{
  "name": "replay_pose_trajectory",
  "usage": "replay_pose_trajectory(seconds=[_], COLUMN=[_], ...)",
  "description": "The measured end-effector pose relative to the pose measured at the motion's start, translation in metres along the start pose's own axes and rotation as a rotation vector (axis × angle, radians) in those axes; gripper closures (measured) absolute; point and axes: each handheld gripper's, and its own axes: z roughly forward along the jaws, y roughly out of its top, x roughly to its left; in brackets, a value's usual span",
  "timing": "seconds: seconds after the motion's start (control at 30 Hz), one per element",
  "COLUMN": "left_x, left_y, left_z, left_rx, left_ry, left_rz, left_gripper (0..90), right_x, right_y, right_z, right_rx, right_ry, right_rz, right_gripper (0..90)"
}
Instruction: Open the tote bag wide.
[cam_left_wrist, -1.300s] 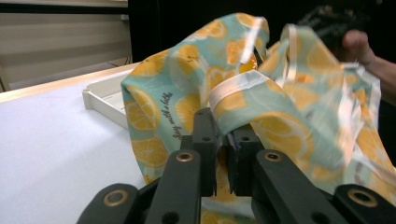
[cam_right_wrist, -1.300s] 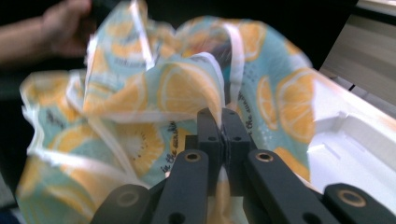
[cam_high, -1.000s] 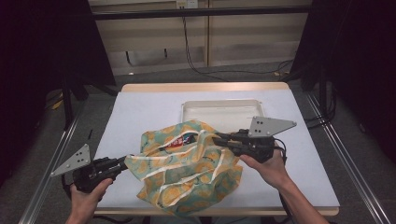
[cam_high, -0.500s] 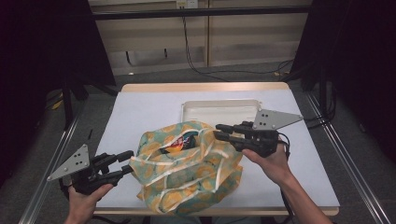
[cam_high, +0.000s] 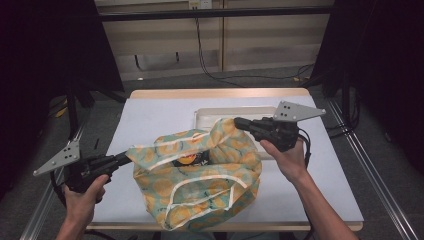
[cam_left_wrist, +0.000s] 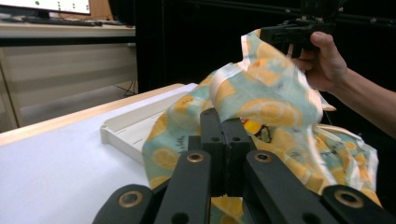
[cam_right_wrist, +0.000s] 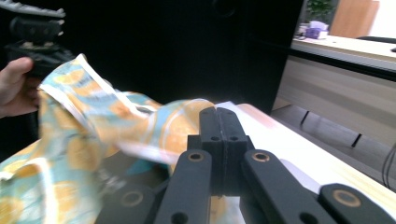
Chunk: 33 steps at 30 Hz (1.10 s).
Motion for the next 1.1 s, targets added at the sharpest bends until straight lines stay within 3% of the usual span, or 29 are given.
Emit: replay_pose_trajectory(seconds=[0.07, 0.1, 0.2, 0.37, 0.4, 0.53, 0.67, 0.87, 1.1], left_x=[0.010, 0.016, 0.033, 0.051, 0.053, 0.057, 0.057, 0.048, 0.039], left_y=[-0.003, -0.007, -0.019, -0.033, -0.036, -0.047, -0.062, -0.075, -0.085], left_z=[0.001, 0.004, 0.014, 0.022, 0.023, 0.026, 0.033, 0.040, 0.047], left_rx=[0.020, 0.032, 0.057, 0.082, 0.093, 0.142, 0.204, 0.271, 0.355], left_ry=[0.019, 0.052, 0.044, 0.058, 0.076, 0.076, 0.070, 0.013, 0.001], left_rz=[-0.028, -0.062, -0.135, -0.180, -0.189, -0.199, -0.210, -0.179, -0.127], left_gripper=[90.0, 90.0, 90.0, 90.0, 90.0, 89.7, 89.3, 89.9, 90.0], right_x=[-0.006, -0.010, -0.019, -0.029, -0.030, -0.029, -0.027, -0.014, 0.005], right_y=[-0.002, -0.004, -0.012, -0.024, -0.026, -0.036, -0.060, -0.082, -0.097], right_z=[0.003, 0.005, 0.016, 0.036, 0.039, 0.051, 0.060, 0.060, 0.058], right_rx=[0.000, 0.008, 0.030, 0.086, 0.092, 0.139, 0.218, 0.260, 0.315], right_ry=[-0.016, -0.032, -0.061, -0.093, -0.094, -0.090, -0.078, -0.034, 0.013], right_rz=[0.016, 0.018, 0.032, 0.041, 0.043, 0.041, 0.045, 0.042, 0.010], right_gripper=[90.0, 90.0, 90.0, 90.0, 90.0, 90.0, 90.0, 90.0, 90.0])
